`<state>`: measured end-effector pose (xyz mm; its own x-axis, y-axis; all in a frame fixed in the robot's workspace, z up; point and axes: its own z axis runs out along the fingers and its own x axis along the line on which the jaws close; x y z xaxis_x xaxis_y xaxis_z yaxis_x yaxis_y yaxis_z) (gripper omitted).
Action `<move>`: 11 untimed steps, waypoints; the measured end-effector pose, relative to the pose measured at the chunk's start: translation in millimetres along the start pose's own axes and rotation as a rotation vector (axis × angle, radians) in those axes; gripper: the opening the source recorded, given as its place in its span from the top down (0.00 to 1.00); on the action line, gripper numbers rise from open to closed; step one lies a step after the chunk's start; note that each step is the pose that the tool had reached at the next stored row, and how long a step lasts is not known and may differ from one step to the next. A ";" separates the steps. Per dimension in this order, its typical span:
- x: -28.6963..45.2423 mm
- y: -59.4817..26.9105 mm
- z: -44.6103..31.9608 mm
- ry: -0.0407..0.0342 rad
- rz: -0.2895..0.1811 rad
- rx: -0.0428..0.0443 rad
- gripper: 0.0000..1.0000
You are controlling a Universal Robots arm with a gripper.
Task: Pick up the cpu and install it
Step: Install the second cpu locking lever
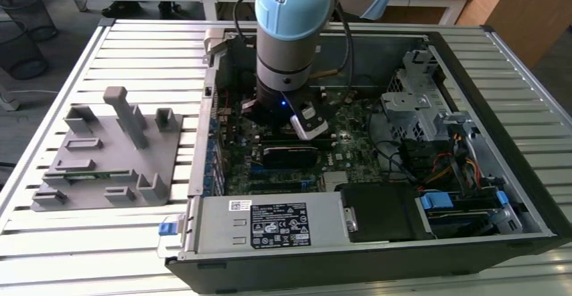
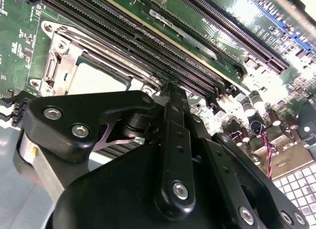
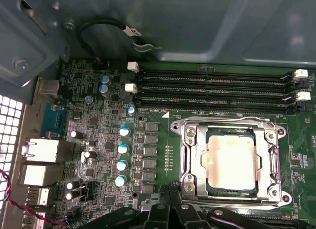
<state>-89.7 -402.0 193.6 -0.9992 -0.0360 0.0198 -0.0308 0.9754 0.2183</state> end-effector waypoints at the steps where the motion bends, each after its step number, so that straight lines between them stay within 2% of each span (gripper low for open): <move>1: 0.0 0.2 0.1 0.0000 0.000 -0.0004 0.89; 11: 0.1 1.3 1.6 -0.0002 0.000 -0.0035 0.89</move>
<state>-89.9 -400.5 192.4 -0.9992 -0.0361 0.0196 -0.0308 0.9746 0.2217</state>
